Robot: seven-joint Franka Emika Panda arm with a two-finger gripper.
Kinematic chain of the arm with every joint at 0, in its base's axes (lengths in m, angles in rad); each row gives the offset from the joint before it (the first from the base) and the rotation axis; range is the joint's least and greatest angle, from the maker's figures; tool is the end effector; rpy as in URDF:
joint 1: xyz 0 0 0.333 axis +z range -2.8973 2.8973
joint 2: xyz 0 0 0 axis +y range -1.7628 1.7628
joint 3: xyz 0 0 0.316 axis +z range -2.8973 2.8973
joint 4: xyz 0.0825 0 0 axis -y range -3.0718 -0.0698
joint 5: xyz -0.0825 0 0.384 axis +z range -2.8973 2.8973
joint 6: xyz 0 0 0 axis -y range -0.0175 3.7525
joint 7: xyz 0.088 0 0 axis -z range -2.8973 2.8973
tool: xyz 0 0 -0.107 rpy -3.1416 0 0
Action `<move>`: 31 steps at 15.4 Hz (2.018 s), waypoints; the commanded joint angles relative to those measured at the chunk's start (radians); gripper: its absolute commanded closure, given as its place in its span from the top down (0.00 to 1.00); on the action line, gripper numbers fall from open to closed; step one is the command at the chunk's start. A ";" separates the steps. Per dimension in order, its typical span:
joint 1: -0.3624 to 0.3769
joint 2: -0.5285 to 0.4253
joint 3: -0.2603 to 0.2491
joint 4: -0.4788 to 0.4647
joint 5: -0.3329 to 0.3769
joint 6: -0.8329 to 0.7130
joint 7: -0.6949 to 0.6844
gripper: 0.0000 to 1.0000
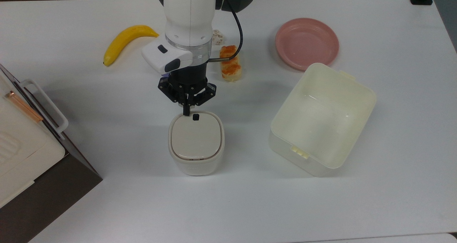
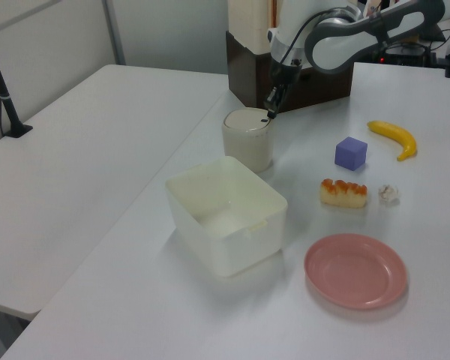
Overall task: Open the trash can
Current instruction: 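Lower the gripper and grasp the lid's front edge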
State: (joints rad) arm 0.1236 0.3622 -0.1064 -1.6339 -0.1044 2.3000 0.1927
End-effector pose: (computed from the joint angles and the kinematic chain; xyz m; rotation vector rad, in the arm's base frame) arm 0.6885 0.0185 0.4416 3.0082 -0.1584 0.4806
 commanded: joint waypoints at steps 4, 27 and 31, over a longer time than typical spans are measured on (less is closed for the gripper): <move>-0.002 0.021 -0.003 0.052 -0.024 0.027 0.050 0.00; -0.004 0.061 0.057 -0.003 -0.113 0.065 0.053 0.00; -0.039 0.037 0.059 0.043 -0.041 0.052 0.086 0.00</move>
State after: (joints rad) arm 0.1146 0.4012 -0.0604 -1.5955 -0.1919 2.3273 0.2434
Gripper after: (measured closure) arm 0.991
